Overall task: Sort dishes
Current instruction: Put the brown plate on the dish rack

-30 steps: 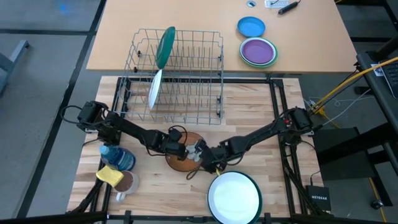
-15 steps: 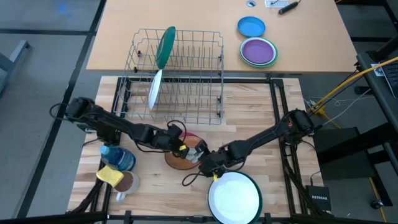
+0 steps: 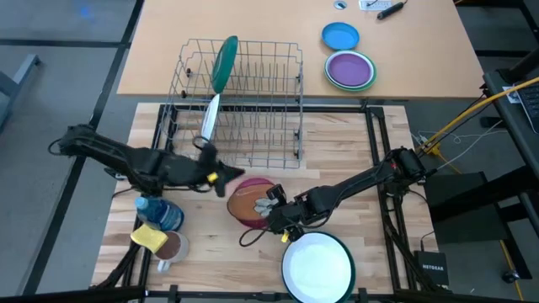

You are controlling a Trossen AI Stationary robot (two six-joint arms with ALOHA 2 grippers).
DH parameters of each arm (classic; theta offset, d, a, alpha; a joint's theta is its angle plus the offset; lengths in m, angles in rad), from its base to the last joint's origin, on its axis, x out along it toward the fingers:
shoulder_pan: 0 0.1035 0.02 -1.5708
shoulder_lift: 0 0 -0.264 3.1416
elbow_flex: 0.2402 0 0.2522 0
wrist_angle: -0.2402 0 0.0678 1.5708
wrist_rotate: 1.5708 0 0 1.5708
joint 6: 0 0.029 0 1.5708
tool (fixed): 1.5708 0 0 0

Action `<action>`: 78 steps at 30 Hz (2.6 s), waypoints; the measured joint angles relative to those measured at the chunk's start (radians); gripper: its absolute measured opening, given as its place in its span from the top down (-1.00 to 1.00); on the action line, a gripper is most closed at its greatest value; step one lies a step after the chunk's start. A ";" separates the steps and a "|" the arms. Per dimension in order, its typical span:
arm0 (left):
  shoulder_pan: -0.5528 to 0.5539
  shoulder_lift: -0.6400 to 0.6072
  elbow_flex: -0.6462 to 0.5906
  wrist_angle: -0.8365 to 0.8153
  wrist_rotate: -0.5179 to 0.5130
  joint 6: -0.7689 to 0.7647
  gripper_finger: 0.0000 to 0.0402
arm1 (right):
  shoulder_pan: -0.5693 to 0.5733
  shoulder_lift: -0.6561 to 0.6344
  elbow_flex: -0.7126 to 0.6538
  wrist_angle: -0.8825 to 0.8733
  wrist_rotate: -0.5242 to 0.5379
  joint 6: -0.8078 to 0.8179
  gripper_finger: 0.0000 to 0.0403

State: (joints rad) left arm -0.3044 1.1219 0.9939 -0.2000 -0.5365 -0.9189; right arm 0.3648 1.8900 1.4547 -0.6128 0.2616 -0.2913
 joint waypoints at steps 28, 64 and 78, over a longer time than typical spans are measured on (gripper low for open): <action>-0.082 -0.197 0.001 0.027 -0.279 0.379 1.00 | -0.157 0.000 0.508 -0.392 -0.334 0.372 0.92; -0.156 -0.249 0.001 0.190 -0.287 0.763 1.00 | -0.617 0.003 0.694 0.103 -0.785 1.182 0.92; -0.155 -0.249 0.001 0.190 -0.426 0.772 1.00 | -0.666 0.143 0.692 0.355 -0.558 1.470 0.92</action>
State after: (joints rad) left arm -0.4591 0.8726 0.9947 -0.0096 -0.9625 -0.1466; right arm -0.3012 2.0334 2.1471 -0.2581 -0.2960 1.1789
